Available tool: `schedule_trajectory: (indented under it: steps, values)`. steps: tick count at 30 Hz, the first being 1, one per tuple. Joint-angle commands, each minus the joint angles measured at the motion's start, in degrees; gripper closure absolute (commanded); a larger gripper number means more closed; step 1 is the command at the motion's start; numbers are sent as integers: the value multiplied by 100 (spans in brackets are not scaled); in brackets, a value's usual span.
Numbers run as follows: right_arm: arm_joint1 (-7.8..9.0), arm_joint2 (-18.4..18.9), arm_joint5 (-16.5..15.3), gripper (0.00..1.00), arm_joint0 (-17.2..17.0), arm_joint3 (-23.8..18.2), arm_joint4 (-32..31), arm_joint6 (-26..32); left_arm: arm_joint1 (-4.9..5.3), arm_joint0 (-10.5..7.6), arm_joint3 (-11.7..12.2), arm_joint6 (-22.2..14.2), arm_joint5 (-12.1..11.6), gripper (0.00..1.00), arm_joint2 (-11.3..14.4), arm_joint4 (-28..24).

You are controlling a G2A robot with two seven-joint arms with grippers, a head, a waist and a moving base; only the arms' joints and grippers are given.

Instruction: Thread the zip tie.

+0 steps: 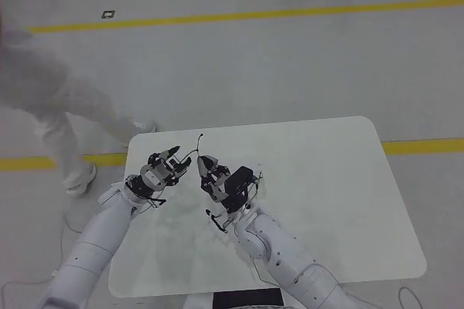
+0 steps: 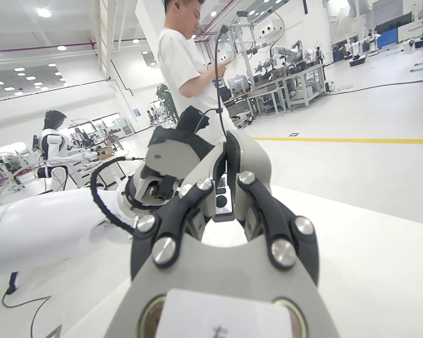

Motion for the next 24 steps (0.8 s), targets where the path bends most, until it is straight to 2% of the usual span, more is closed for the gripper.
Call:
schedule_trajectory:
  steps: [1, 5, 10, 12, 18, 21, 24]
  values:
    - [2, 3, -11, 100, -3, -5, -1, 1, 0, 0, 0, 0, 0, 0, 0, 0]
    - [5, 5, -65, 100, -10, -9, 19, -6, 0, 0, 0, 0, 0, 0, 0, 0]
    - [20, 32, -275, 100, -13, -28, 108, 18, 0, 0, 0, 0, 0, 0, 0, 0]
    - [34, 51, -166, 100, 6, -64, -111, -59, 0, 0, 0, 0, 0, 0, 0, 0]
    - [34, 51, -166, 100, 6, -64, -111, -59, 0, 0, 0, 0, 0, 0, 0, 0]
    - [35, 56, -147, 100, 2, -66, -113, -43, 0, 23, -140, 151, -168, 0, -12, 120]
    - [44, 92, -76, 100, -35, -124, -87, 77, 18, 45, -198, 160, -585, 0, -73, 432]
